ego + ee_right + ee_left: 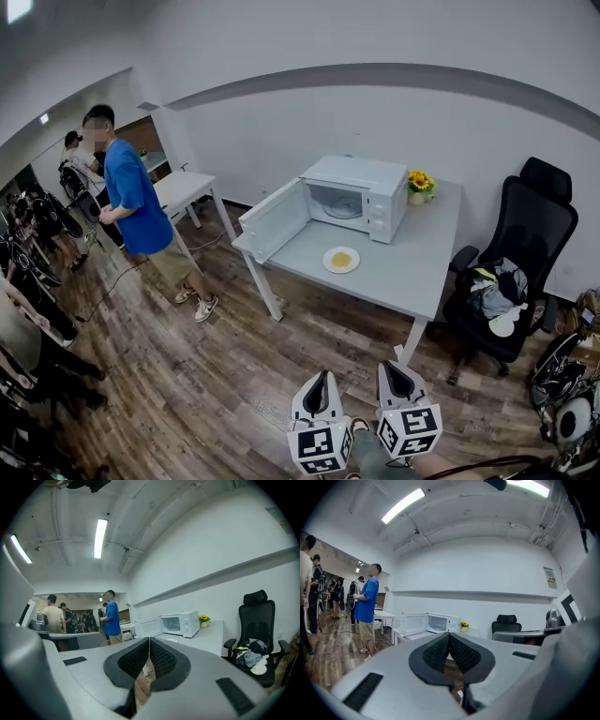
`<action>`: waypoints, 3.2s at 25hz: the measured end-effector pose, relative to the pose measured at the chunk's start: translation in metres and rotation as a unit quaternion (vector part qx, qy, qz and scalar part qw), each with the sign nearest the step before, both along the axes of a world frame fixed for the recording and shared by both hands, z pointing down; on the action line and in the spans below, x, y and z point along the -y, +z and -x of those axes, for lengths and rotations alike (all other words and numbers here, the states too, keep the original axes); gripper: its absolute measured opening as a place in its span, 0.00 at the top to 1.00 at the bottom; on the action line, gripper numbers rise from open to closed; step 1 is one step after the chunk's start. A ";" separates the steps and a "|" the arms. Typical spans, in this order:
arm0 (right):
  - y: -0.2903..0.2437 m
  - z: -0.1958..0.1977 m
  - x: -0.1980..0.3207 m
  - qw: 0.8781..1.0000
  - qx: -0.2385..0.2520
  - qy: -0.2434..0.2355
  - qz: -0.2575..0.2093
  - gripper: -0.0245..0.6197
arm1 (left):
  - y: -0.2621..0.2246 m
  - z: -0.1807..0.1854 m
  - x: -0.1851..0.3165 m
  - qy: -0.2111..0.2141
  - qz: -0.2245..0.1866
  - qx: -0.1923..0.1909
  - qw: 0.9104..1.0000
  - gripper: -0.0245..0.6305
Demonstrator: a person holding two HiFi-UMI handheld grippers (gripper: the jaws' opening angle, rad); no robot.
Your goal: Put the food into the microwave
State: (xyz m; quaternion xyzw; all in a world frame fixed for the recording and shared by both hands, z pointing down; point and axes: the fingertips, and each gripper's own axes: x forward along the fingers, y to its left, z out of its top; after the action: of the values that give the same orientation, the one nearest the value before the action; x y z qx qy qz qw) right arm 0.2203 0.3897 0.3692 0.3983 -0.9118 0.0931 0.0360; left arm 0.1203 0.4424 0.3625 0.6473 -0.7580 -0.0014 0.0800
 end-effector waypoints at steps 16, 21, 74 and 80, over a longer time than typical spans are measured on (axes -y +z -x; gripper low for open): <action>0.002 0.050 0.100 1.000 -0.011 -0.007 0.002 0.94 | 0.003 0.052 0.093 -0.014 0.005 -0.006 1.000 0.96; 0.000 0.067 0.135 1.000 -0.012 -0.019 0.003 0.94 | 0.001 0.070 0.130 -0.021 0.005 -0.010 1.000 0.96; 0.029 0.211 0.407 0.999 -0.001 0.002 0.038 0.94 | 0.027 0.221 0.406 0.013 0.034 0.002 0.999 0.96; 0.027 0.240 0.441 0.999 -0.011 0.017 0.041 0.94 | 0.025 0.251 0.444 0.030 0.034 -0.003 0.999 0.96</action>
State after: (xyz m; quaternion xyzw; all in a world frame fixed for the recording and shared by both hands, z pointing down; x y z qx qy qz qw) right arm -0.0197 -0.0512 0.3966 0.4131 -0.8998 0.1262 0.0608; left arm -0.1311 -0.0016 0.3876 0.6667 -0.7375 0.0250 0.1047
